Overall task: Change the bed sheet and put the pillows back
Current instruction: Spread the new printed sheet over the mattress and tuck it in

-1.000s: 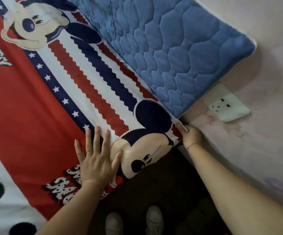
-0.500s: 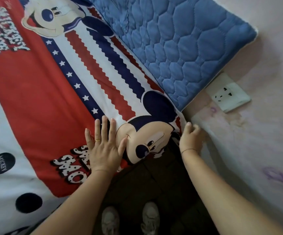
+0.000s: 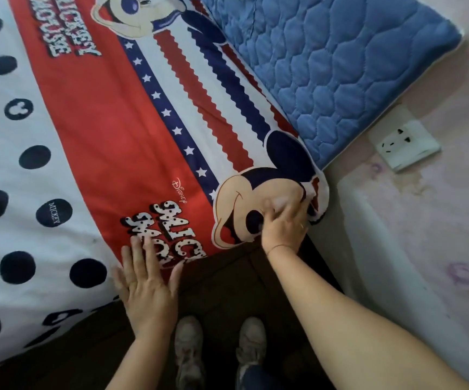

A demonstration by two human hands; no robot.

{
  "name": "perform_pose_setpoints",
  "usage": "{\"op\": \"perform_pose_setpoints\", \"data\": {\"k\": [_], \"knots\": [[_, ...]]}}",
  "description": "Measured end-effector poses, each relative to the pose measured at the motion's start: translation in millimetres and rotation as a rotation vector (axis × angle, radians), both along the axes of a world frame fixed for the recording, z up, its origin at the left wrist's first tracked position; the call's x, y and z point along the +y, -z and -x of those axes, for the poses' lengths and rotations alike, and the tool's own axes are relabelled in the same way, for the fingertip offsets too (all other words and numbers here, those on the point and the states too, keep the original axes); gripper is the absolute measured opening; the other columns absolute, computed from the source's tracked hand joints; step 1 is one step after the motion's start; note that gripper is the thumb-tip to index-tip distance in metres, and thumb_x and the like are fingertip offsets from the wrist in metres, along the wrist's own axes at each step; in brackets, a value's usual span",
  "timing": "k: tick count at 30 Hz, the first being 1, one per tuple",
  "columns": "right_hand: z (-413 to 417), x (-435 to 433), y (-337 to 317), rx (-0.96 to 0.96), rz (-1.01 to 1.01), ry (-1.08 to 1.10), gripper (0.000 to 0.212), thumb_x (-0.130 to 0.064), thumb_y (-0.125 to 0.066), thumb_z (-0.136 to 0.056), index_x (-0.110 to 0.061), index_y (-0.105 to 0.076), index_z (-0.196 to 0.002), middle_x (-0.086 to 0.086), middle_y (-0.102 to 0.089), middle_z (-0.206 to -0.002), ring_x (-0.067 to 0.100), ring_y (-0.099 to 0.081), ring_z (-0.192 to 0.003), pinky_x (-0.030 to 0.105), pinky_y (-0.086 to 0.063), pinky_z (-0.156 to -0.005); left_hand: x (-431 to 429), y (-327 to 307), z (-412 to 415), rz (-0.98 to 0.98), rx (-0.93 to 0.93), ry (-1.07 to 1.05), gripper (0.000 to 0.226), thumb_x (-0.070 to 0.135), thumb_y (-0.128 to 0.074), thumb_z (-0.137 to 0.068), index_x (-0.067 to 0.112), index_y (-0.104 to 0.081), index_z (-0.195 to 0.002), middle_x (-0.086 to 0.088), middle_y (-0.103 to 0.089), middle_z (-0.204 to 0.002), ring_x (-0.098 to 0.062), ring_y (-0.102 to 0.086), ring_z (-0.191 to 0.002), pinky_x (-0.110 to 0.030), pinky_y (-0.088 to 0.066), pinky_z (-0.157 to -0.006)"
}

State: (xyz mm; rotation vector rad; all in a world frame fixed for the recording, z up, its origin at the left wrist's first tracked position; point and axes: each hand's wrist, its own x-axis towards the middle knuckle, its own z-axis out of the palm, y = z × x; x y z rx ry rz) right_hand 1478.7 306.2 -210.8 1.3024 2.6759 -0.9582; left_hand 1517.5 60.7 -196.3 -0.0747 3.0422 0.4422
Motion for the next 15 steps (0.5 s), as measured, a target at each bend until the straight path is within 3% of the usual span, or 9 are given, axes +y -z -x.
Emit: {"op": "perform_pose_setpoints", "data": {"k": [2,5,8,11,13,15], "knots": [[-9.3,11.0,-9.1,0.083,0.247,0.211,0.075,-0.055,-0.034,-0.096,-0.020,-0.003,-0.155,0.011,-0.007,-0.161,0.032,-0.024,-0.144,0.044,-0.034,-0.111,20.3,-24.8,-16.1,-0.322,-0.037,-0.312,0.080,0.069,-0.027,-0.091,0.015,-0.030,-0.150,-0.007,-0.024,-0.158,-0.026,-0.017,-0.147,-0.050,-0.017,-0.118],[-7.3,23.1,-34.8,0.311,0.287,0.296,0.060,-0.040,-0.037,-0.101,-0.015,-0.020,-0.153,0.010,-0.023,-0.157,0.025,-0.031,-0.141,0.029,-0.033,-0.104,62.7,-65.7,-19.0,-1.133,-0.249,-0.955,0.068,0.060,-0.039,-0.095,0.016,-0.035,-0.147,-0.006,-0.040,-0.148,-0.023,-0.041,-0.135,-0.041,-0.036,-0.109],[9.8,31.6,-51.5,0.338,0.302,0.149,0.061,-0.044,-0.038,-0.100,-0.021,-0.020,-0.153,0.007,-0.019,-0.159,0.023,-0.025,-0.144,0.038,-0.029,-0.112,78.4,-68.4,0.0,-1.942,-0.472,-1.206,0.088,0.066,-0.043,-0.089,0.014,-0.016,-0.154,-0.013,-0.026,-0.158,-0.029,-0.029,-0.144,-0.047,-0.023,-0.119],[23.2,25.5,-55.6,0.170,0.399,0.113,0.077,-0.056,-0.043,-0.094,-0.023,-0.009,-0.154,0.006,-0.011,-0.161,0.027,-0.017,-0.147,0.046,-0.024,-0.115,78.8,-58.4,23.8,-2.193,-0.453,-1.233,0.099,0.070,-0.051,-0.082,0.014,-0.014,-0.155,-0.014,-0.024,-0.158,-0.030,-0.024,-0.146,-0.050,-0.017,-0.120],[34.0,21.2,-56.6,0.153,0.582,0.290,0.095,-0.067,-0.052,-0.083,-0.024,-0.005,-0.154,0.007,-0.018,-0.159,0.032,-0.026,-0.143,0.050,-0.030,-0.113,79.6,-54.2,32.9,-2.235,-0.474,-1.291,0.104,0.067,-0.062,-0.073,0.013,-0.022,-0.152,-0.015,-0.033,-0.153,-0.033,-0.031,-0.143,-0.051,-0.020,-0.119],[44.3,25.5,-50.3,0.142,0.776,0.477,0.119,-0.084,-0.060,-0.055,-0.032,-0.011,-0.150,0.008,-0.035,-0.150,0.035,-0.043,-0.130,0.056,-0.042,-0.103,78.6,-54.9,38.6,-2.269,-0.488,-1.338,0.109,0.061,-0.072,-0.063,0.013,-0.027,-0.150,-0.016,-0.039,-0.149,-0.035,-0.035,-0.139,-0.054,-0.022,-0.118]]}}
